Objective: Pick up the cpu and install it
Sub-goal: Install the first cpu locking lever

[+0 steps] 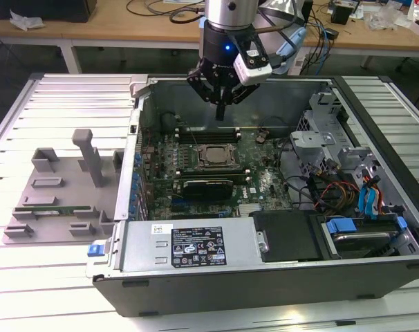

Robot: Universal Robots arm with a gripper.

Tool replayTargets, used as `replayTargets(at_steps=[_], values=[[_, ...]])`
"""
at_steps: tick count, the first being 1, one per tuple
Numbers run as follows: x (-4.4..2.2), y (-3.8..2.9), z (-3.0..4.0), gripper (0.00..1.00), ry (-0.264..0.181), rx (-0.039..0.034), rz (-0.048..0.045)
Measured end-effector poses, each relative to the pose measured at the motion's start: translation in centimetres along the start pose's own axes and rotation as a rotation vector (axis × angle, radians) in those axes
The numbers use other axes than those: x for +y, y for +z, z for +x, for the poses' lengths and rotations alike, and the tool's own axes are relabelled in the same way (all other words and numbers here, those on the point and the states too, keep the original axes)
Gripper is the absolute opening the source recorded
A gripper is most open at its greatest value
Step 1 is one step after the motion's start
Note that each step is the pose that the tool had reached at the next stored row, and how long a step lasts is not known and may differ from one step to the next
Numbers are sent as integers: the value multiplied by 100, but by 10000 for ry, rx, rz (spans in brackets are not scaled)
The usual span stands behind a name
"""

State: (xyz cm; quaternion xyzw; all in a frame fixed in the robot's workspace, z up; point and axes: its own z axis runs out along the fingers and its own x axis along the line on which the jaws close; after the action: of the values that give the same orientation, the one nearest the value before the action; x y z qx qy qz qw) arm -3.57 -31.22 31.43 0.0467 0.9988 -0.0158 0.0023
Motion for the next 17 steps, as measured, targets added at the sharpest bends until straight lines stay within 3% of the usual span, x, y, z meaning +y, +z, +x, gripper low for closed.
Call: replayTargets(at_steps=[2, 5, 9, 17], values=[[1, 0, 0, 11, -644, -17, -26], [2, 1, 0, 11, -1082, -31, -34], [1, 0, 2, 11, -1100, -31, -32], [-5, 1, 70, 11, -1100, -32, -25]])
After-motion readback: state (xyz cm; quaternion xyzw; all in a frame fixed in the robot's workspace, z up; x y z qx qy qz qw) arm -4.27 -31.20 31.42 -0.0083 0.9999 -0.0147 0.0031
